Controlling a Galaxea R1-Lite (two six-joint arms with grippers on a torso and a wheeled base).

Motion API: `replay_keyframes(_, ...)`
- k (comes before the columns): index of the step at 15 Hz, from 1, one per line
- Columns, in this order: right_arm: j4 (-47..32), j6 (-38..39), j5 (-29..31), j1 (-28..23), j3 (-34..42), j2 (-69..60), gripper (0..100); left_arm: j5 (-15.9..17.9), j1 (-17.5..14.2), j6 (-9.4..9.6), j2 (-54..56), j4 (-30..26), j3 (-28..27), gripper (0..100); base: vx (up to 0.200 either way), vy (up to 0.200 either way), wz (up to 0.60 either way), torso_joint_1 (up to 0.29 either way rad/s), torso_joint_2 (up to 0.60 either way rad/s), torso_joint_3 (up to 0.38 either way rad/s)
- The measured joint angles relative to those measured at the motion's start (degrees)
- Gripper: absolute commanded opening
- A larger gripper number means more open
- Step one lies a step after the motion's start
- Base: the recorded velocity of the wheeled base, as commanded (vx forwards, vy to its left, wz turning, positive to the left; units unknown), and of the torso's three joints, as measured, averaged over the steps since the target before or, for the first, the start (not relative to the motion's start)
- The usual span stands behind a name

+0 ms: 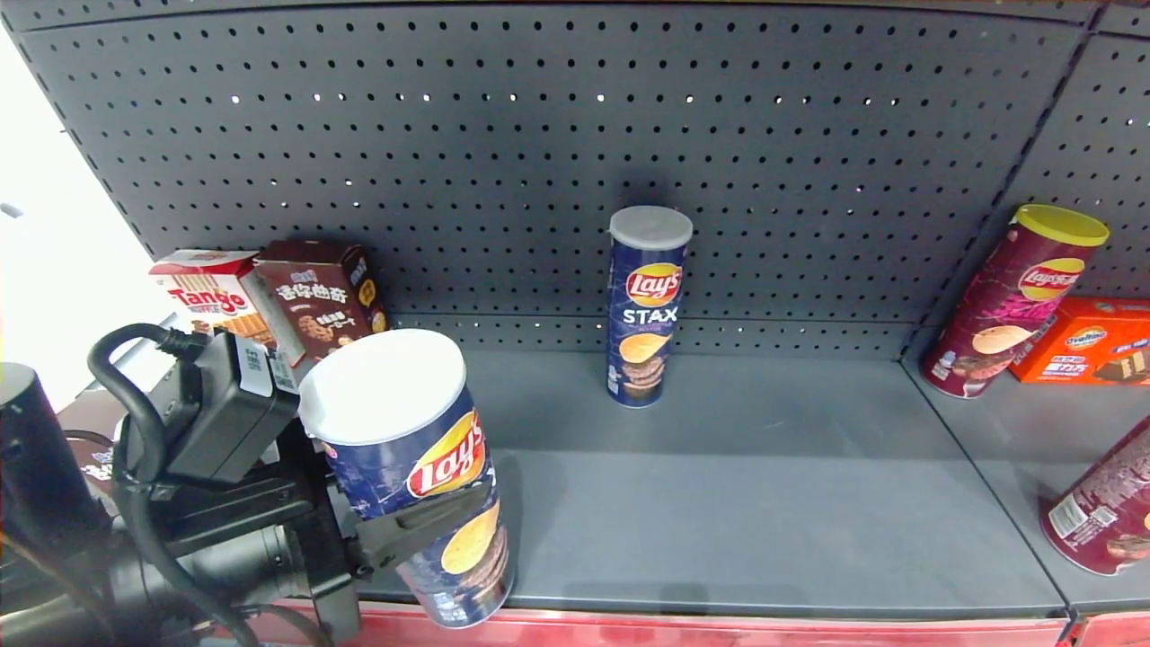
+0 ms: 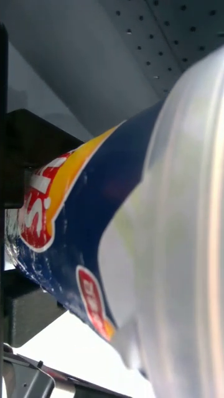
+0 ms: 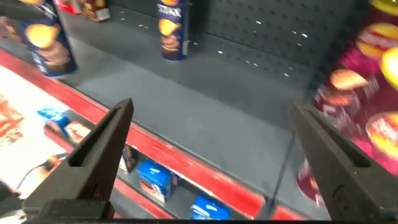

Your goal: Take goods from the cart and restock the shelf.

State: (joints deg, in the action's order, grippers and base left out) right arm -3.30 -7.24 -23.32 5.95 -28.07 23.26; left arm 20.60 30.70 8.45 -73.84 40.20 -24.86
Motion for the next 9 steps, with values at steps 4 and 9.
replay_keyframes(4,-0.4,-0.5,-1.4,4.6,-7.6,11.1,100,0.1,-0.9,-0.27,-0.6,0.1,0.2,0,0.0,0.0,0.0,0.0,0.0,0.0)
replay_keyframes(9,1.1,-0.7,6.5,19.9,-12.8,24.4,100,0.1,-0.9,-0.22,-1.6,0.1,0.3,0,0.0,0.0,0.0,0.0,0.0,0.0)
